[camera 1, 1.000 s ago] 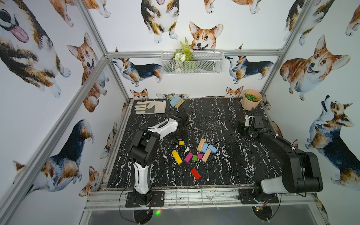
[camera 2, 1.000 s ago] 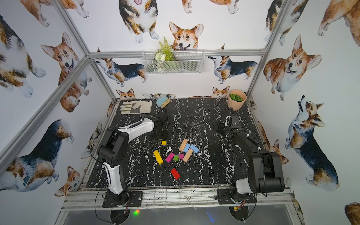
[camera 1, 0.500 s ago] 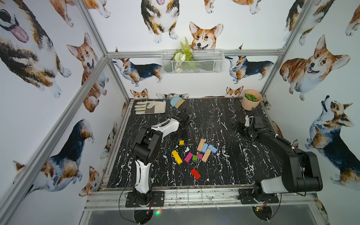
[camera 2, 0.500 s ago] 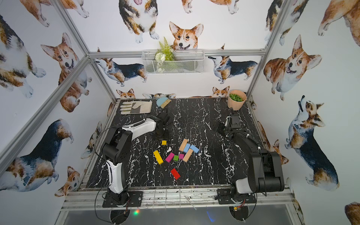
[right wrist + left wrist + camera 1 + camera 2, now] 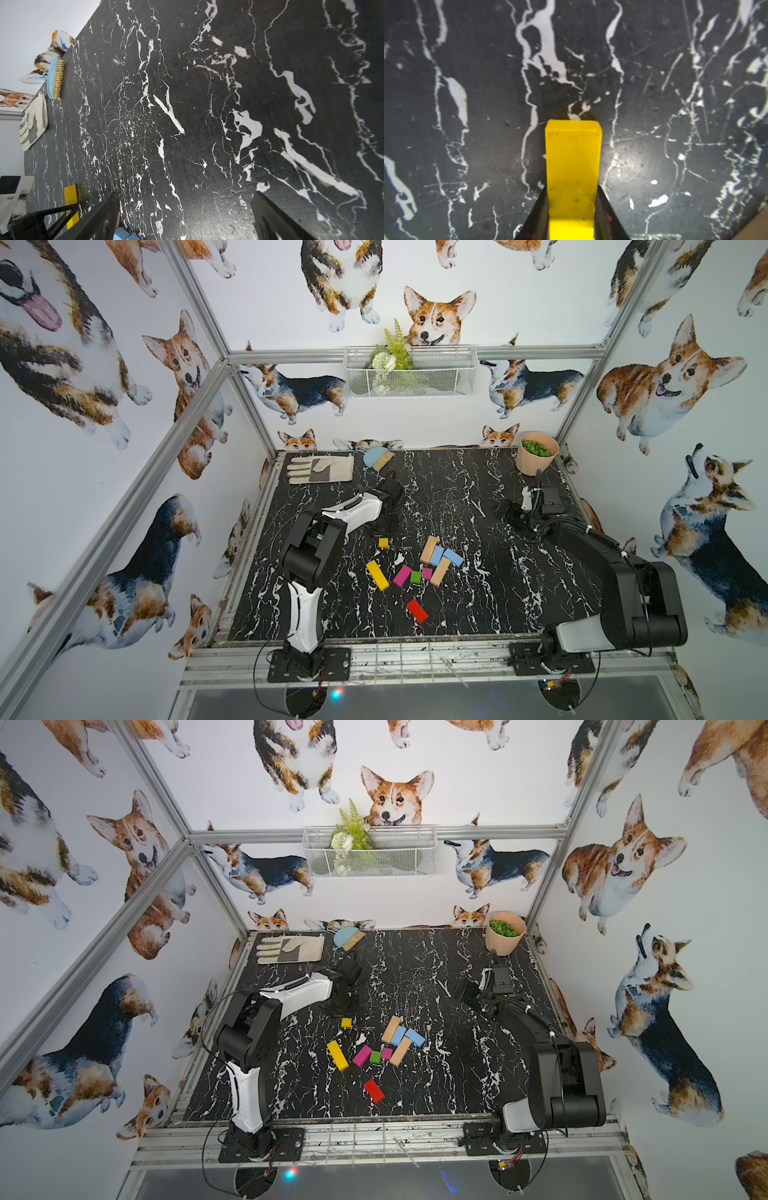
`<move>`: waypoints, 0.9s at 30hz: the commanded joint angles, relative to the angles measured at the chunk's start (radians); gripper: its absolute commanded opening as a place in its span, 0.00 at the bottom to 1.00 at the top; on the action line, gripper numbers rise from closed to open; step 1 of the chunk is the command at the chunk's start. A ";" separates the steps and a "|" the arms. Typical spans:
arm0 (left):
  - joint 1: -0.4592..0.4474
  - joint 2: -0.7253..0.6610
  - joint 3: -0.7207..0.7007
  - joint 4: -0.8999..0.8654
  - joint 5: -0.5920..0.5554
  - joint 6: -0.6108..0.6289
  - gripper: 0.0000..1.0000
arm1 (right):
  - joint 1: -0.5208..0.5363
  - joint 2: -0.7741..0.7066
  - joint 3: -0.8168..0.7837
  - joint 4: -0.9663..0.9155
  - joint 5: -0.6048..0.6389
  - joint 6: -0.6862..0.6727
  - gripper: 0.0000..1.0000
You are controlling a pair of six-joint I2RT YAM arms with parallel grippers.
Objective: Assemble the letter v with building blocks
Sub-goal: Adjust the building block at the center of the board.
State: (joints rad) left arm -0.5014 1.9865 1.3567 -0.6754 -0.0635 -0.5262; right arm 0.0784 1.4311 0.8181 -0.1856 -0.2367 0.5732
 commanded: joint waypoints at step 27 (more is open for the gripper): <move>0.110 -0.038 -0.160 0.168 0.016 -0.364 0.03 | 0.075 0.070 0.067 -0.038 -0.004 -0.074 1.00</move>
State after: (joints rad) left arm -0.3935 1.9114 1.2053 -0.5121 -0.0818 -0.8433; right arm 0.1371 1.4963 0.8665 -0.1978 -0.2665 0.5247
